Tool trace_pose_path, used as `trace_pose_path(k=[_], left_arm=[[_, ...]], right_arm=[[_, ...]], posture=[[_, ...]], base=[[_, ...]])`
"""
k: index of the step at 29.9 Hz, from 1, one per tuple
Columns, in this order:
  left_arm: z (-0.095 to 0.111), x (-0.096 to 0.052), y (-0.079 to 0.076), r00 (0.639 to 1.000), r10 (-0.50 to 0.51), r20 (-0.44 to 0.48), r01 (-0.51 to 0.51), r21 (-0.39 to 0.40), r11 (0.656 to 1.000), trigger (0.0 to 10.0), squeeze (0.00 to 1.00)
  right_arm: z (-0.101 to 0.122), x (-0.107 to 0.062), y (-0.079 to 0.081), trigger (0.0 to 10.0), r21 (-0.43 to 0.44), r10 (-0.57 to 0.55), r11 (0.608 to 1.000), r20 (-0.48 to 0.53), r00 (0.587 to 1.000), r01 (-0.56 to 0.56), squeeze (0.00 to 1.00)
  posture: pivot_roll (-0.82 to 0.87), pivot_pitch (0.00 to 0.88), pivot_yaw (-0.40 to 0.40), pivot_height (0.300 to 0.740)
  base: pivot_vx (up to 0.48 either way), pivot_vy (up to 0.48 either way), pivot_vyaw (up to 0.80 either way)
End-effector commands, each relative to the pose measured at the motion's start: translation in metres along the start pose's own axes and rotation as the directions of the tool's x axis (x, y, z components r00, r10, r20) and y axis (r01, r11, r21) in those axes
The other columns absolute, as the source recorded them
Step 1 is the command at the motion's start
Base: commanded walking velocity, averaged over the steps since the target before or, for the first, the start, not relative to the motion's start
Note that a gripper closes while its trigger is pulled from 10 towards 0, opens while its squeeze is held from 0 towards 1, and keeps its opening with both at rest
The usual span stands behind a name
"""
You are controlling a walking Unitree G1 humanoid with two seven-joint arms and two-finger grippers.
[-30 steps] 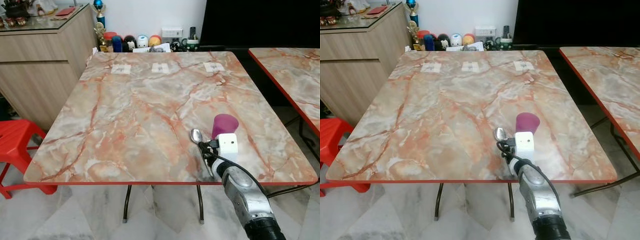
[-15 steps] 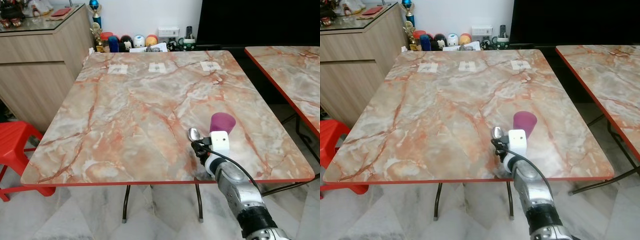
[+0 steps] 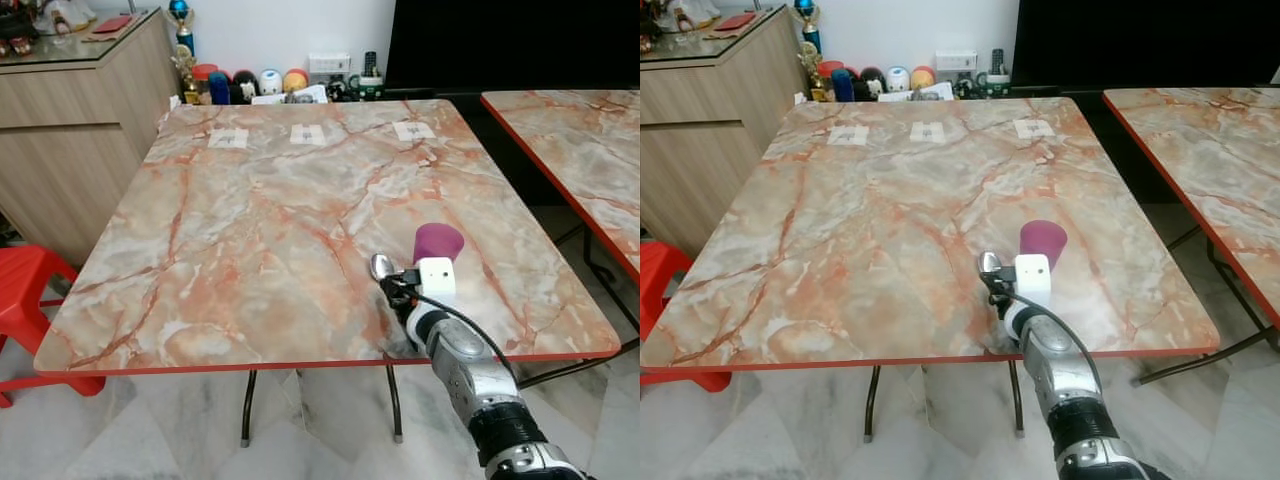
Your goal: Setting the table
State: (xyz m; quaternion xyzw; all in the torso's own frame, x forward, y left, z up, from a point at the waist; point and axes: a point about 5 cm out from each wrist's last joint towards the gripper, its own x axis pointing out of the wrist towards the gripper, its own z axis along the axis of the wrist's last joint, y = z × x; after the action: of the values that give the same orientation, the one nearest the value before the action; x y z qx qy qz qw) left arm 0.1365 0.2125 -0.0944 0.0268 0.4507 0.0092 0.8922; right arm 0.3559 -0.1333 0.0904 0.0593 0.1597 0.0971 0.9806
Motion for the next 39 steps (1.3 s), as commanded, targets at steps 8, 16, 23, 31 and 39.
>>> trace_pose_path(k=[8, 16, 23, 31, 39], left_arm=[[-0.017, -0.005, -0.003, 0.998, -0.023, -0.059, 0.023, -0.004, 1.000, 10.0, 0.00], [-0.018, -0.005, -0.005, 0.998, -0.027, -0.061, 0.026, -0.008, 1.000, 10.0, 0.00], [-0.017, -0.004, -0.011, 0.997, -0.037, -0.062, 0.036, -0.008, 0.999, 10.0, 0.00], [-0.019, -0.004, -0.015, 0.996, -0.049, -0.068, 0.049, -0.009, 0.999, 10.0, 0.00], [-0.021, -0.005, -0.014, 0.996, -0.047, -0.072, 0.046, -0.011, 0.999, 10.0, 0.00]], right_arm=[[-0.005, 0.003, -0.001, 10.0, 0.033, 0.036, 0.999, -0.034, 0.999, -0.035, 0.00], [-0.008, 0.005, -0.006, 10.0, 0.018, 0.017, 1.000, -0.061, 0.998, -0.016, 0.00], [-0.012, 0.005, -0.008, 0.0, 0.019, 0.018, 1.000, -0.071, 0.997, -0.016, 0.00], [-0.014, 0.004, -0.012, 0.0, 0.015, 0.002, 1.000, -0.075, 0.997, 0.000, 0.00], [-0.013, 0.004, -0.014, 0.0, 0.003, -0.003, 1.000, -0.068, 0.998, 0.004, 0.00]], posture=[[-0.01, 0.121, -0.029, 0.740], [0.00, 0.124, -0.031, 0.740], [0.00, 0.127, -0.030, 0.740], [-0.01, 0.128, -0.031, 0.740], [0.00, 0.128, -0.032, 0.740]], base=[[0.000, 0.000, 0.00], [0.000, 0.000, 0.00], [0.000, 0.000, 0.00], [0.000, 0.000, 0.00], [0.000, 0.000, 0.00]])
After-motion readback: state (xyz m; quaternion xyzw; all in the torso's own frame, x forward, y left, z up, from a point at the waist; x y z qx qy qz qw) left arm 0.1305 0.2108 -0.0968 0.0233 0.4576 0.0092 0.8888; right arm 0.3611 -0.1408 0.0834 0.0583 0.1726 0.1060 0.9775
